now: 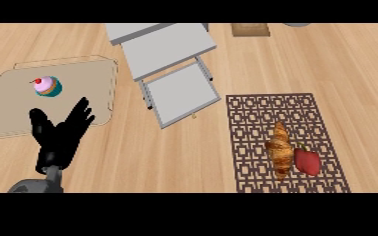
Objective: Pick the croissant from the placemat and place it in the tiered shelf
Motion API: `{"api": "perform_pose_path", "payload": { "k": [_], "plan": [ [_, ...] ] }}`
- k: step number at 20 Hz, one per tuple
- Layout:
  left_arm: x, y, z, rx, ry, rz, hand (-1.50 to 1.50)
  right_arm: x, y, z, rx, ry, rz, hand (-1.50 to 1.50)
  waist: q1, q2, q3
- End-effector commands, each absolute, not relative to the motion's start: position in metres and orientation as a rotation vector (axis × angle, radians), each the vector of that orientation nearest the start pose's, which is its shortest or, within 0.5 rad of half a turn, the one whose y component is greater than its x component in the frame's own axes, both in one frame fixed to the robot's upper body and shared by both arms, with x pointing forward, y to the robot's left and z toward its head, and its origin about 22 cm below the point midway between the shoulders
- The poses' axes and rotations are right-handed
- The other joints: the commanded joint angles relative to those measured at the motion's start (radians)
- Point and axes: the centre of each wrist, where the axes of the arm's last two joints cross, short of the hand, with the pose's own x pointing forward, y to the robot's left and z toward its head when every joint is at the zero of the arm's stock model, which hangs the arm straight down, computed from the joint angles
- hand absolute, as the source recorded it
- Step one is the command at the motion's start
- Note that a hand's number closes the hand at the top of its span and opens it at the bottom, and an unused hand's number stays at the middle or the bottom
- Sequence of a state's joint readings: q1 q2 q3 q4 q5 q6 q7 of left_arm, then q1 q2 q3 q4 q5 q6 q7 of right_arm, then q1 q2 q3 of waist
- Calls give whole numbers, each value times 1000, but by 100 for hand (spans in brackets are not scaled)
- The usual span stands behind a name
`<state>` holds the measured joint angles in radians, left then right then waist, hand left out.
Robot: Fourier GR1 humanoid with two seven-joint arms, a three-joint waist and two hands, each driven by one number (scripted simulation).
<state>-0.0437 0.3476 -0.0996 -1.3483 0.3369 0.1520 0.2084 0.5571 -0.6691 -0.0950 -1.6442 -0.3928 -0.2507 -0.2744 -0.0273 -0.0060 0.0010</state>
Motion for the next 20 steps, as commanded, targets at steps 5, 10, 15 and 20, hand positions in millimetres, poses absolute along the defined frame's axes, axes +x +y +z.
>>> {"api": "perform_pose_path", "payload": {
  "k": [5, 10, 15, 20],
  "plan": [
    [243, 300, -36, 114, -1118, 54, 0, 97, -363, 92, -527, -1305, 195, -150, 16, 8, -5],
    [251, 299, -13, 90, -1134, 45, 0, 118, -341, 119, -630, -1150, 175, -150, 37, 10, -4],
    [244, 287, -31, 86, -1106, 20, 0, 151, -321, 140, -705, -1072, 130, -150, 48, 12, -3],
    [260, 282, -17, 89, -1131, 20, 0, 177, -300, 138, -766, -944, 182, -150, 55, 13, -3]
  ]
}}
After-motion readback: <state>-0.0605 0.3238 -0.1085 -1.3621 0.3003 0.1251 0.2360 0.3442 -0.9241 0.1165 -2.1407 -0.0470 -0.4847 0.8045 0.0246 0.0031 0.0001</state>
